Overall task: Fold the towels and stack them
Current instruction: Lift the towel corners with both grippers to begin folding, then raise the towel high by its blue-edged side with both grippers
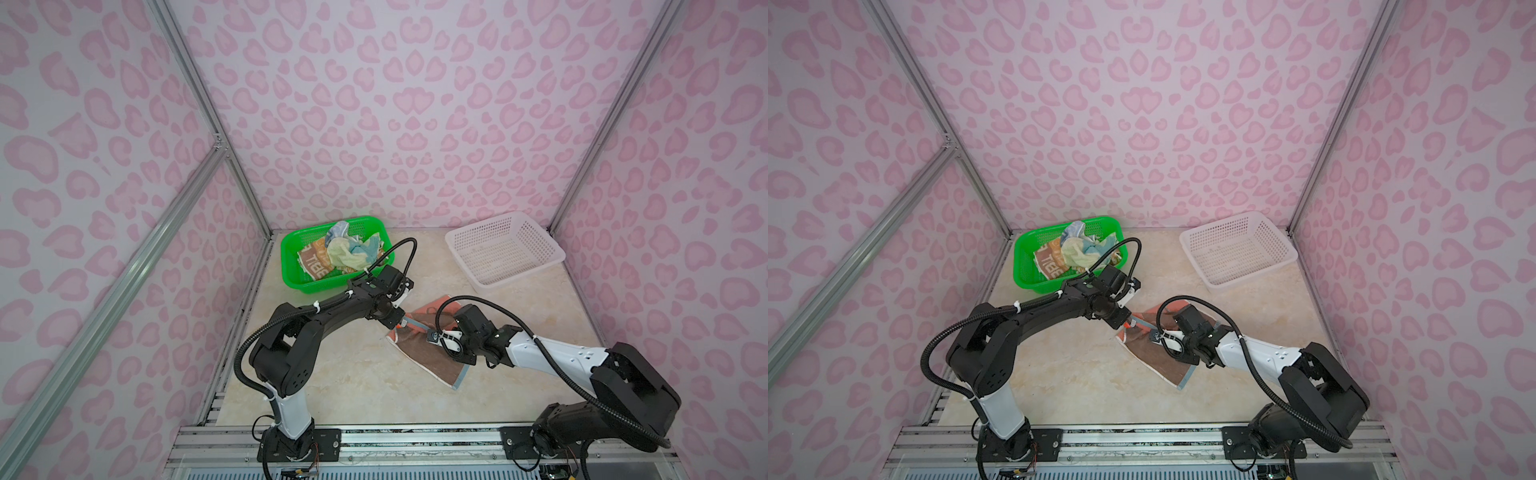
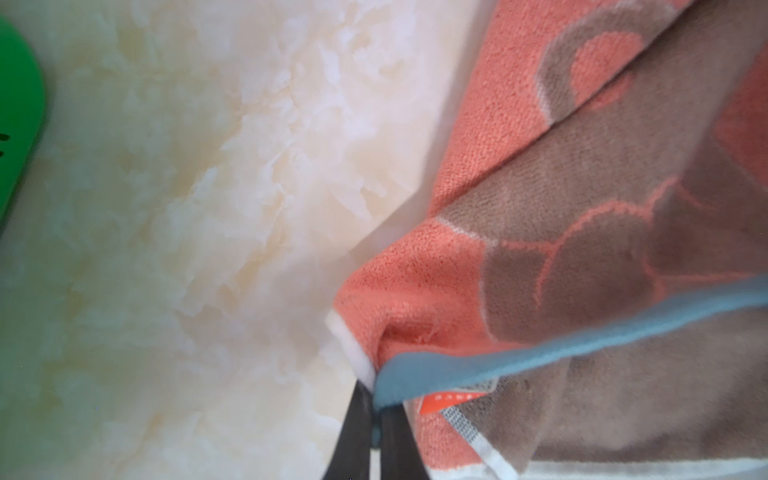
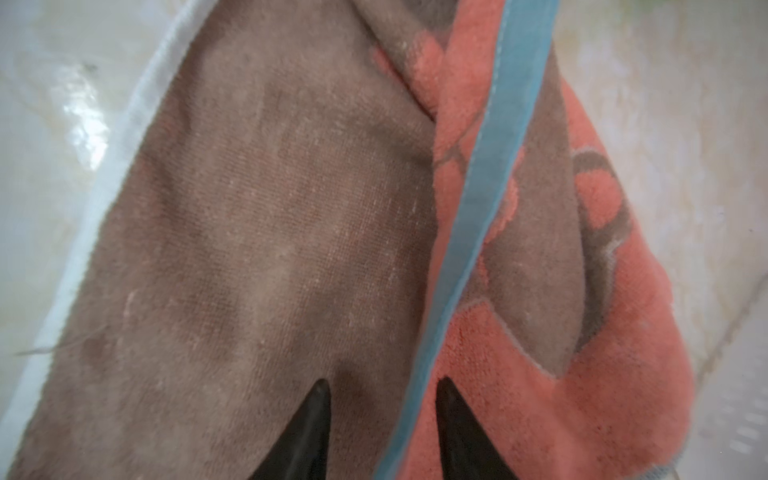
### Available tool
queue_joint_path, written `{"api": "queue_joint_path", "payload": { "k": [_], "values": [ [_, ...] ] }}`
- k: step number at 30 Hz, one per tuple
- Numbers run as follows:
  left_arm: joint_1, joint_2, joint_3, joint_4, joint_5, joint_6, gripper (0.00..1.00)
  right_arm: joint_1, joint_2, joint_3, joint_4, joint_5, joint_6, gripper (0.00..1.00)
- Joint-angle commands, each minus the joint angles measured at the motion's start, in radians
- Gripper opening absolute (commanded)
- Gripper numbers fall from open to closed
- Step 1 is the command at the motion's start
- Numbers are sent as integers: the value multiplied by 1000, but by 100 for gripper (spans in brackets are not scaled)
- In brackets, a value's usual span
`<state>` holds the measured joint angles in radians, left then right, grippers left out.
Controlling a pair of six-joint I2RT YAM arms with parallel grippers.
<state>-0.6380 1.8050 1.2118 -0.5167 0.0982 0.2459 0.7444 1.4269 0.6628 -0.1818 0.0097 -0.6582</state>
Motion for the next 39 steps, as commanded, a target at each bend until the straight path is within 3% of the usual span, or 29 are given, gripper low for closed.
{"api": "queue_joint_path", "payload": {
  "k": [1,5,12,18,25,28,31,39],
  "values": [
    [4,8,12,-20,6,-5,3,-5,26,13,-22,48,8,38],
    [9,7,12,-21,2,-7,3,-29,30,11,-23,55,10,32],
    [16,2,17,-21,1,-12,3,-69,-8,16,-46,-4,15,0],
    [16,-40,66,-4,-2,-75,3,-76,-16,172,-175,-82,161,0],
    [16,-197,150,27,-170,-159,3,-108,-81,364,-217,24,366,0],
    [15,-263,214,6,-201,-191,3,-123,-150,392,-155,83,421,0],
    [17,-314,292,-22,-206,-214,3,-140,-211,431,-114,124,443,0],
    [5,-357,535,-181,-138,-243,3,-149,-245,643,-216,111,374,0]
  ]
}}
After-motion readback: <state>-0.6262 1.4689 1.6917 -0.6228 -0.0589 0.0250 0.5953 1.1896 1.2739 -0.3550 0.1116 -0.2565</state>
